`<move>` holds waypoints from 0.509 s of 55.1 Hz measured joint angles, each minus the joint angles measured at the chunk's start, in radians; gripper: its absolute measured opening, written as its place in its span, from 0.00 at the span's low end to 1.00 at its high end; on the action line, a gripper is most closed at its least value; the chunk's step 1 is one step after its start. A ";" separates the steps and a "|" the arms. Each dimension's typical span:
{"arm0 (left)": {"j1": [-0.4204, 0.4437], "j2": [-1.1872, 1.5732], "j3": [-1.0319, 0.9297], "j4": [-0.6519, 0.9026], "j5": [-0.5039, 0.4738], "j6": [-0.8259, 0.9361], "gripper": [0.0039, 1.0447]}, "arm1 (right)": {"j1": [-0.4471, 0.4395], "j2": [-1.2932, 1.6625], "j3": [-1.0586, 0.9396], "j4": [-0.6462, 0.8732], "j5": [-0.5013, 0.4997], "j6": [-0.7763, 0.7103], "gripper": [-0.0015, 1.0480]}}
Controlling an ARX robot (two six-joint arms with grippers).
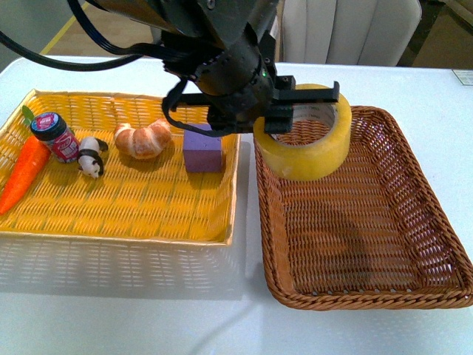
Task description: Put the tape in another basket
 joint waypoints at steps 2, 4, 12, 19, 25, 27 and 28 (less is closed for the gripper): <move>-0.010 0.008 0.007 -0.003 -0.002 -0.001 0.15 | 0.000 0.000 0.000 0.000 0.000 0.000 0.91; -0.021 0.019 0.014 -0.007 -0.003 -0.004 0.15 | 0.000 0.000 0.000 0.000 0.000 0.000 0.91; -0.049 0.044 0.028 -0.016 -0.002 -0.015 0.15 | 0.000 0.000 0.000 0.000 0.000 0.000 0.91; -0.071 0.054 0.034 -0.017 0.013 -0.028 0.15 | 0.000 0.000 0.000 0.000 0.000 0.000 0.91; -0.090 0.056 0.034 -0.022 0.031 -0.039 0.15 | 0.000 0.000 0.000 0.000 0.000 0.000 0.91; -0.095 0.056 0.034 -0.024 0.037 -0.042 0.15 | 0.000 0.000 0.000 0.000 0.000 0.000 0.91; -0.097 0.057 0.034 -0.024 0.039 -0.042 0.16 | 0.000 0.000 0.000 0.000 0.000 0.000 0.91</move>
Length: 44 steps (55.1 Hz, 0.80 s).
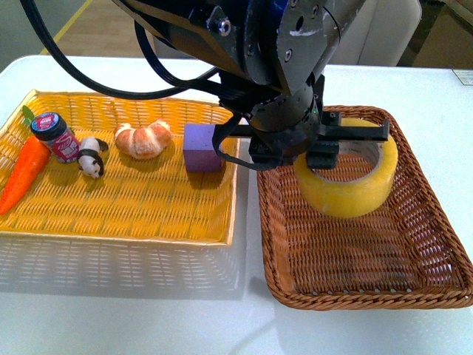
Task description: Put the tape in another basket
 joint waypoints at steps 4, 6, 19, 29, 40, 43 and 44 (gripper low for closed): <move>-0.009 0.003 0.000 0.000 0.002 -0.005 0.28 | 0.000 0.000 0.000 0.000 0.000 0.000 0.91; -0.012 0.004 0.000 0.000 0.002 -0.007 0.33 | 0.000 0.000 0.000 0.000 0.000 0.000 0.91; -0.010 0.003 -0.005 0.024 -0.008 -0.026 0.69 | 0.000 0.000 0.000 0.000 0.000 0.000 0.91; 0.028 -0.056 -0.099 0.106 -0.029 -0.022 0.93 | 0.000 0.000 0.000 0.000 0.000 0.000 0.91; 0.136 -0.261 -0.321 0.303 -0.002 -0.019 0.92 | 0.000 0.000 0.000 0.000 0.000 0.000 0.91; 0.196 -0.370 -0.423 0.354 0.016 -0.021 0.92 | 0.000 0.000 0.000 0.000 0.000 0.000 0.91; 0.211 -0.396 -0.447 0.361 0.024 -0.022 0.92 | 0.000 0.000 0.000 0.000 0.000 0.000 0.91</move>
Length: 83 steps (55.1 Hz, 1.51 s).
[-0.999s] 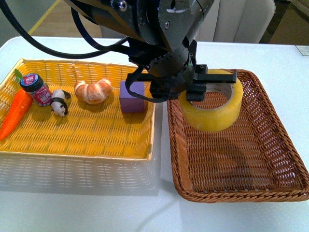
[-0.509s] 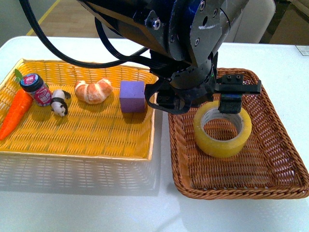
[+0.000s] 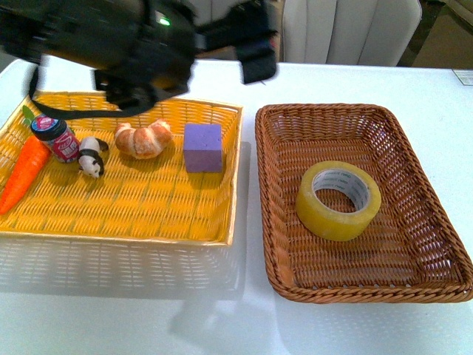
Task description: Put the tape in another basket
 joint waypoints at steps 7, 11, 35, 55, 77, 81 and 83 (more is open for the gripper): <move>0.089 -0.182 -0.163 0.033 0.050 -0.012 0.92 | 0.000 0.000 0.000 0.000 0.000 0.000 0.91; 0.130 -0.298 -0.249 0.031 0.079 -0.013 0.92 | 0.000 0.000 0.000 0.000 0.000 0.000 0.91; 0.264 -0.635 -0.784 0.750 -0.283 0.414 0.14 | 0.000 0.000 0.000 0.000 0.000 0.000 0.91; 0.347 -0.850 -0.952 0.693 -0.199 0.423 0.01 | 0.000 0.000 0.000 0.000 0.000 0.000 0.91; 0.442 -1.170 -1.006 0.436 -0.104 0.426 0.01 | 0.000 0.000 0.000 0.000 0.000 0.000 0.91; 0.443 -1.220 -1.006 0.390 -0.104 0.426 0.01 | 0.000 0.000 0.000 -0.001 0.000 0.000 0.91; 0.443 -1.249 -1.006 0.365 -0.104 0.426 0.01 | 0.000 0.000 0.000 -0.001 0.000 0.000 0.91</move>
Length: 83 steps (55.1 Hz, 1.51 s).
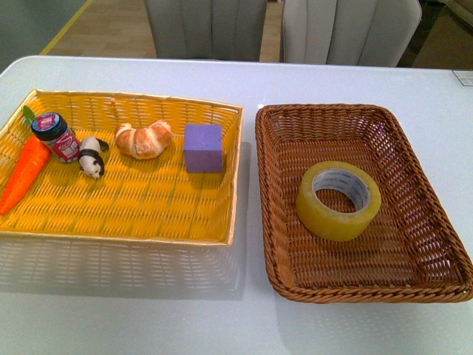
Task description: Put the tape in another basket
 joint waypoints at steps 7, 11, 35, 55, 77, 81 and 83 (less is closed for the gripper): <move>0.000 -0.080 0.000 -0.072 0.000 0.000 0.01 | 0.000 0.000 0.000 0.000 0.000 0.000 0.91; 0.000 -0.129 0.000 -0.118 0.000 0.000 0.01 | 0.000 0.000 0.000 0.000 0.000 0.000 0.91; 0.000 -0.352 -0.001 -0.332 0.000 0.000 0.01 | 0.000 0.000 0.000 0.000 0.000 0.000 0.91; 0.000 -0.459 -0.001 -0.439 0.000 0.000 0.01 | 0.000 0.000 0.000 0.000 0.000 0.000 0.91; 0.000 -0.622 0.000 -0.619 0.000 0.000 0.13 | 0.000 0.000 0.000 0.000 0.000 0.000 0.91; 0.000 -0.622 0.000 -0.619 0.000 0.000 0.25 | 0.000 0.000 0.000 0.000 0.000 0.000 0.91; 0.000 -0.622 0.000 -0.619 0.000 0.000 0.30 | 0.000 0.000 0.000 0.000 0.000 0.000 0.91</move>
